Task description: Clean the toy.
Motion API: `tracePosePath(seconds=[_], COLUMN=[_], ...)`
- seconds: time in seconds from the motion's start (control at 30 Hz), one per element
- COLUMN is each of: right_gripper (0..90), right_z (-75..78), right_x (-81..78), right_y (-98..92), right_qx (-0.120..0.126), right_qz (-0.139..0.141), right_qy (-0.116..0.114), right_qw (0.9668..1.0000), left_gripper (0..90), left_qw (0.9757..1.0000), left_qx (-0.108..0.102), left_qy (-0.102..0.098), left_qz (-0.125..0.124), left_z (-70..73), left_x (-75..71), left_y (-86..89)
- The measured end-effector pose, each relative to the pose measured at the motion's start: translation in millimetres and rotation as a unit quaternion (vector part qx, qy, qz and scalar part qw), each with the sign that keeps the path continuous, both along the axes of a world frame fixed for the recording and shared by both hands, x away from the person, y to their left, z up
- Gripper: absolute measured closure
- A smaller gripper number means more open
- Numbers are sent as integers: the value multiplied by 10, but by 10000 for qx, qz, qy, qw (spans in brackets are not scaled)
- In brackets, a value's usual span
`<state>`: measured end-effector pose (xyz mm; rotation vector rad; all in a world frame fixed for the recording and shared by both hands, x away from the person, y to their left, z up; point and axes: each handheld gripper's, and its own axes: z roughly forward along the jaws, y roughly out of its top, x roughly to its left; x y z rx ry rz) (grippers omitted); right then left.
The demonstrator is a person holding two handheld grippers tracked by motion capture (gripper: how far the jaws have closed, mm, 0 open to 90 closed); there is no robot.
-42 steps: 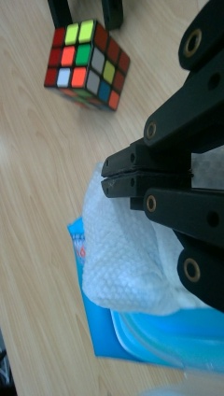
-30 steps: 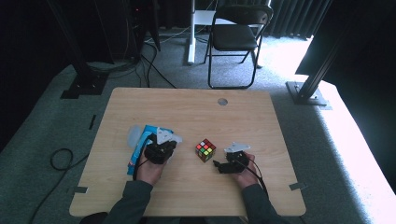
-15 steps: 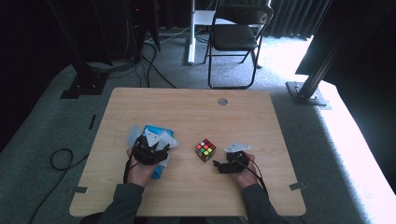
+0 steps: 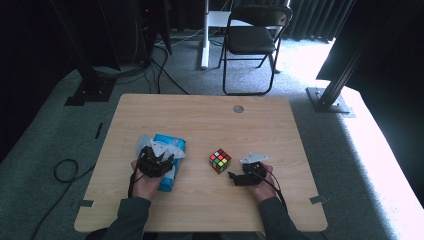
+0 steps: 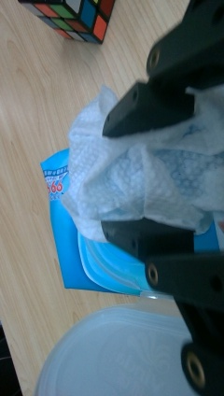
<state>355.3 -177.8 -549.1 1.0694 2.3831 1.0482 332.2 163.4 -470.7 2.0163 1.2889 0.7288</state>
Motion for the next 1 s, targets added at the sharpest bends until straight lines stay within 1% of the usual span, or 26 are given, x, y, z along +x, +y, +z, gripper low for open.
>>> tracePosePath(seconds=[0.13,0.27,0.3,0.37,0.4,0.5,0.53,0.57,0.6,0.7,0.9,0.97,1.0], right_gripper=[220,219,219,220,219,219,220,219,219,219,219,219,219], right_z=[0,0,0,0,0,0,0,0,0,0,0,0,0], right_x=[0,2,2,2,2,1,2,2,2,2,2,2,2], right_y=[-1,-1,-1,-1,-1,0,0,0,0,0,0,0,0], right_qx=[3,4,4,4,3,2,2,2,1,2,3,2,3], right_qz=[4,9,11,9,10,8,8,8,9,10,8,9,9], right_qy=[3,0,-1,3,2,3,3,2,1,1,5,4,4], right_qw=[10000,10000,10000,10000,10000,10000,10000,10000,10000,10000,10000,10000,10000], left_gripper=[660,776,792,841,849,847,810,754,708,613,596,623,665], left_qw=[9999,9999,9999,9999,9998,9998,9999,9999,9999,9998,9993,9991,9988], left_qx=[-115,-120,-138,-120,-127,-53,-16,-2,-19,-46,-155,-239,-291], left_qy=[83,59,94,104,108,148,122,105,107,132,291,340,375], left_qz=[-29,-20,-7,57,72,99,121,132,132,148,149,128,84], left_z=[4,16,18,22,21,20,18,14,11,-5,-23,-23,-23], left_x=[11,10,14,17,19,18,15,12,11,6,27,32,34], left_y=[23,50,55,64,66,57,53,54,59,81,105,118,122])
